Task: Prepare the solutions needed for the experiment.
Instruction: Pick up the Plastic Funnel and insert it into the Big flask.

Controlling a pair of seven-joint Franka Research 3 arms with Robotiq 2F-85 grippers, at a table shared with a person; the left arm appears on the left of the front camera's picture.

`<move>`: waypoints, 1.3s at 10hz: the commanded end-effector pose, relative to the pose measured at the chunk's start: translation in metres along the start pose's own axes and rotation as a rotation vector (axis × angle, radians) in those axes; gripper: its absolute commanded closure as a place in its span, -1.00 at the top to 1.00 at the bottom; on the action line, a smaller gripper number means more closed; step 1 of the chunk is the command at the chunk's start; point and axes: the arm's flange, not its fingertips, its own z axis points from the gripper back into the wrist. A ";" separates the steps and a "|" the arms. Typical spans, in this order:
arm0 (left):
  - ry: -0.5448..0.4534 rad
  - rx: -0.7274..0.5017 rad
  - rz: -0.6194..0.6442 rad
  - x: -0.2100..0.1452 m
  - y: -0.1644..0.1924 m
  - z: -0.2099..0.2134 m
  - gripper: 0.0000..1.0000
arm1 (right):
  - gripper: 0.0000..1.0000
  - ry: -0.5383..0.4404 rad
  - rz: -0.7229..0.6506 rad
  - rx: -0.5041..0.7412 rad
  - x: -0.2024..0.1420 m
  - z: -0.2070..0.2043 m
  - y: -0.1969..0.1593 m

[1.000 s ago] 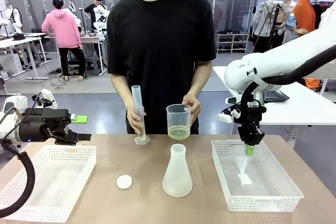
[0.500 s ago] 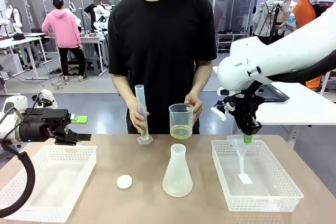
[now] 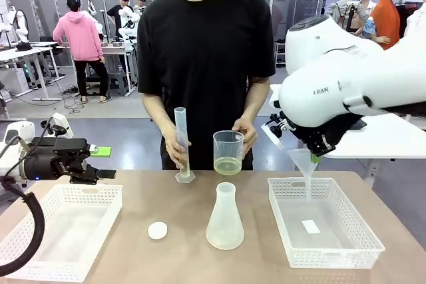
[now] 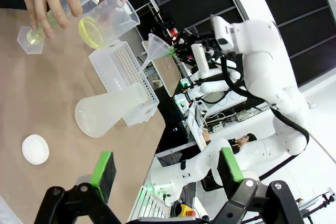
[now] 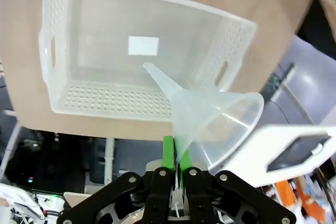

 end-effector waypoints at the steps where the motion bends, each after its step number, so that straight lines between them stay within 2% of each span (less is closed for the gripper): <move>1: 0.006 0.011 -0.004 0.000 -0.002 -0.002 1.00 | -1.00 0.080 -0.065 -0.127 0.010 0.011 0.028; 3: 0.006 0.011 -0.004 0.000 -0.002 -0.002 1.00 | -1.00 0.097 -0.080 -0.202 0.016 0.024 0.044; 4: 0.006 0.011 -0.004 0.000 -0.002 -0.002 1.00 | -1.00 0.091 -0.095 -0.203 0.015 0.024 0.047; 5: 0.006 0.011 -0.004 0.000 -0.002 -0.002 1.00 | -1.00 0.071 -0.041 -0.157 0.010 0.032 0.032; 12: 0.006 0.011 -0.004 0.000 -0.002 -0.002 1.00 | -1.00 0.071 -0.041 -0.157 0.010 0.032 0.032; 13: 0.006 0.011 -0.004 0.000 -0.002 -0.002 1.00 | -0.92 0.071 -0.055 -0.164 0.011 0.030 0.035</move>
